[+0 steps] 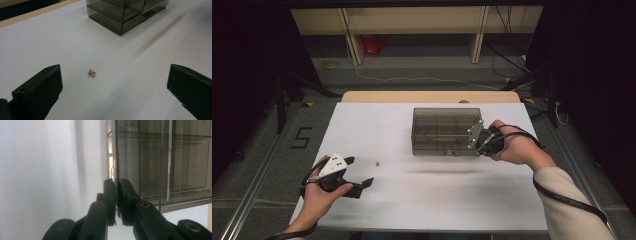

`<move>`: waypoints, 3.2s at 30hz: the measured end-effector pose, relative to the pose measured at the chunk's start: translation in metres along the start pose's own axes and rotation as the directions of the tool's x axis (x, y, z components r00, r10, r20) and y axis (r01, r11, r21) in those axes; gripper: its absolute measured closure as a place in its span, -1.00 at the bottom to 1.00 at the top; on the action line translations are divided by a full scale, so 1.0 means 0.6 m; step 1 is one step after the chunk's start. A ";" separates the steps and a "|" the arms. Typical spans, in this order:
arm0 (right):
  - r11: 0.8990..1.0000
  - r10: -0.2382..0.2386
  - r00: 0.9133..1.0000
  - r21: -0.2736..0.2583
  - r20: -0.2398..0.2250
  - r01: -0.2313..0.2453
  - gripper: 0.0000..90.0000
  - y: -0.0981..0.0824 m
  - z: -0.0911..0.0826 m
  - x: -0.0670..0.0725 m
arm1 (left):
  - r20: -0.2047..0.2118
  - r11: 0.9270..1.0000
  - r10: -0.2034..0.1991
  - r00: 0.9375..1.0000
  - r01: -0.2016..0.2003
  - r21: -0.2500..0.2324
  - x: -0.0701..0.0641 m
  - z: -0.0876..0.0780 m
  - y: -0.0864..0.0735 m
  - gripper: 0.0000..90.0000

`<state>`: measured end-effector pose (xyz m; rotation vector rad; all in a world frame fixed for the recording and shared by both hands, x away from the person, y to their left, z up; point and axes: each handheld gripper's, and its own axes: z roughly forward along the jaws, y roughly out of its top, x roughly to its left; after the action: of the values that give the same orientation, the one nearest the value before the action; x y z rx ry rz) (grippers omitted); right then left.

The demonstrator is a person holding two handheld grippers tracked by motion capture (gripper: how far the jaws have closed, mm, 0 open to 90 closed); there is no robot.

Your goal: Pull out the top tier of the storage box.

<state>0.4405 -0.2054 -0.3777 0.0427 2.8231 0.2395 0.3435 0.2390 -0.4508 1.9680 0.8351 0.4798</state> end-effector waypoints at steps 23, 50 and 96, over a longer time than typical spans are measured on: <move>1.000 0.000 1.000 -0.010 -0.002 0.000 0.89 -0.002 -0.003 0.011 | 0.001 1.000 -0.005 1.000 0.005 -0.004 0.000 0.000 0.000 -1.00; 1.000 -0.003 1.000 -0.020 0.000 0.003 0.90 -0.005 -0.007 0.027 | -0.001 1.000 -0.005 1.000 0.005 -0.006 0.000 -0.001 0.000 -1.00; 0.999 0.002 1.000 -0.043 -0.003 -0.002 0.90 -0.008 -0.010 0.047 | 0.001 1.000 -0.006 1.000 0.006 -0.008 -0.001 -0.001 0.001 -1.00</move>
<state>0.4117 -0.2096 -0.3811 0.0354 2.8196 0.3002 0.3428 0.2389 -0.4501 1.9579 0.8377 0.4780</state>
